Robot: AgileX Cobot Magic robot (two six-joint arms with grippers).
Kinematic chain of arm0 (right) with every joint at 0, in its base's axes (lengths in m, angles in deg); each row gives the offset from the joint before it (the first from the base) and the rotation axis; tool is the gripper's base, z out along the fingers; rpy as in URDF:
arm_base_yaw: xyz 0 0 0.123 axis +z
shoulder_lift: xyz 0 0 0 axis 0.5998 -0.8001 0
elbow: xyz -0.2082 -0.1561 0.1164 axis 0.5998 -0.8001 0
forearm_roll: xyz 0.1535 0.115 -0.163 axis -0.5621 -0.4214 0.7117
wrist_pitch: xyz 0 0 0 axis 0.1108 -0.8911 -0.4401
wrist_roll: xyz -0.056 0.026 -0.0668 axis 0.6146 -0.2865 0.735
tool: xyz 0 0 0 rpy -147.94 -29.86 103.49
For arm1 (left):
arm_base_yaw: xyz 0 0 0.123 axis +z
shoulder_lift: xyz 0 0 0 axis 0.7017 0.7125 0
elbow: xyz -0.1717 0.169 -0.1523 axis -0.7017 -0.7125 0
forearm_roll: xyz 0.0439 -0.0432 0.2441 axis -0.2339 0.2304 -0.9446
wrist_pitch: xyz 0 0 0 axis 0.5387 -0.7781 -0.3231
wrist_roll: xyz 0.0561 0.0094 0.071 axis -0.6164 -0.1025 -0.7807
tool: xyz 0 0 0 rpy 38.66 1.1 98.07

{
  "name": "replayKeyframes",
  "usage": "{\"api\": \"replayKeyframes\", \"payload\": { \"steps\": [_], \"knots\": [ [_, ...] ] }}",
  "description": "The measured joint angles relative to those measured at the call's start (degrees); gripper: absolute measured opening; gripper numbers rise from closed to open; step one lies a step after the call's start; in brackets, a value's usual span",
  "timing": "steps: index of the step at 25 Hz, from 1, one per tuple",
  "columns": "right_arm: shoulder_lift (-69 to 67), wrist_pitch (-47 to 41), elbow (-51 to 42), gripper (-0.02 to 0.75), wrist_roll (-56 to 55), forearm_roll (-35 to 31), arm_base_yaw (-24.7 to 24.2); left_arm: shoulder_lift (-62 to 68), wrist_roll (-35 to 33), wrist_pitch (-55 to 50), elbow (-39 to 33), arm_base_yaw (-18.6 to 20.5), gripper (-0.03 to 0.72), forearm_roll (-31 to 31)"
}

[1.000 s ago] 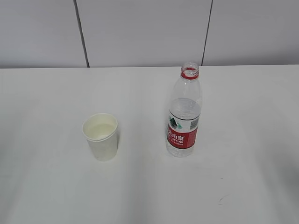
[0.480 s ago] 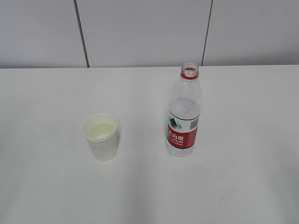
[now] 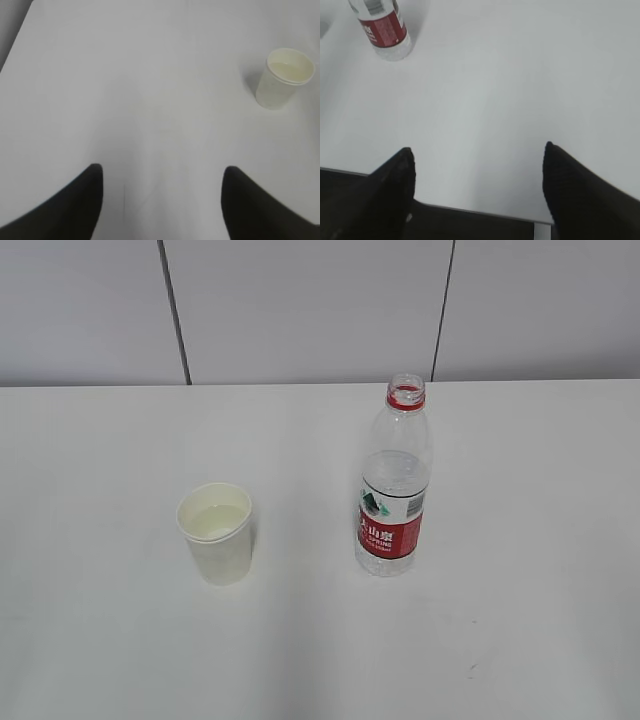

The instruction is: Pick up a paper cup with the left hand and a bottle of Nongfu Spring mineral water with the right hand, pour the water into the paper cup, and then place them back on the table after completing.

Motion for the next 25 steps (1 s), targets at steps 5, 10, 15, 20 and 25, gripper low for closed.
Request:
{"api": "replayKeyframes", "payload": {
  "steps": [5,10,15,20,25],
  "knots": [
    [3.32,-0.12,0.00,0.587,-0.62,-0.02,0.00,-5.03,0.00,0.47,-0.77,0.00,0.461,0.36],
    [3.54,-0.35,0.00,0.587,-2.03,-0.12,0.00,-5.80,-3.64,0.59,-0.77,0.00,0.461,2.92],
    [3.54,-0.35,0.00,0.587,-2.30,-0.12,0.00,-5.80,-7.01,0.54,-0.77,0.00,0.461,5.12],
    [3.54,-0.35,0.00,0.587,-2.30,-0.12,0.00,-5.80,-7.06,0.40,-1.03,0.00,0.461,5.72],
    [3.54,-0.35,0.00,0.587,-2.30,-0.12,0.00,-5.80,-4.01,0.23,-1.35,0.00,0.461,5.72]
  ]
}}
